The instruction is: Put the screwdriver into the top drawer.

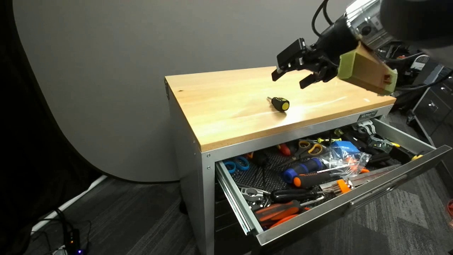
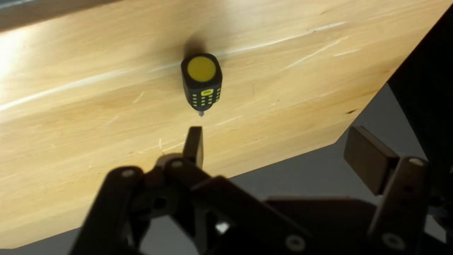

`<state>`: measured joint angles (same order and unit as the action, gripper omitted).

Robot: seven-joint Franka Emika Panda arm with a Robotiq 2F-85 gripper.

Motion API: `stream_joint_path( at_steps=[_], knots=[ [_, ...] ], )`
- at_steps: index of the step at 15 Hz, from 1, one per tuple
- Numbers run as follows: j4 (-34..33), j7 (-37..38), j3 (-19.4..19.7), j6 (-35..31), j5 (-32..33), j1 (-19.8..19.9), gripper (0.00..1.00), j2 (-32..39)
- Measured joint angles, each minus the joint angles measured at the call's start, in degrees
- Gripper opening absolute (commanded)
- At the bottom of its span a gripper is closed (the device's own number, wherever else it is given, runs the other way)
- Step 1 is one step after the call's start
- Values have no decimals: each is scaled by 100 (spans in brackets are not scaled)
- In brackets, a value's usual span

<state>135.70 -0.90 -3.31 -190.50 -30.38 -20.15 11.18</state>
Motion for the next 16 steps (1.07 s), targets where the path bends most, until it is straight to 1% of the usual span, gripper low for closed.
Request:
stream_joint_path(
  at_steps=[1,2,5,6,7,10,11,12,14,15,16],
  knots=[
    [-47,150,-8,-140,306,79,100,190],
    [-90,181,-8,-299,422,140,100,390],
    [-220,113,69,-803,464,197,100,943],
    [-267,97,95,-924,467,201,75,1092],
    [-312,84,116,-1017,467,202,74,1220],
    [-411,81,123,-1239,467,206,49,1442],
    [-414,81,123,-1294,467,207,42,1449],
    [-417,81,123,-1336,467,208,33,1449],
    [-428,81,123,-1363,468,209,18,1447],
    [-429,81,129,-1365,468,210,12,1443],
    [-424,72,142,-1360,468,214,15,1436]
  ],
)
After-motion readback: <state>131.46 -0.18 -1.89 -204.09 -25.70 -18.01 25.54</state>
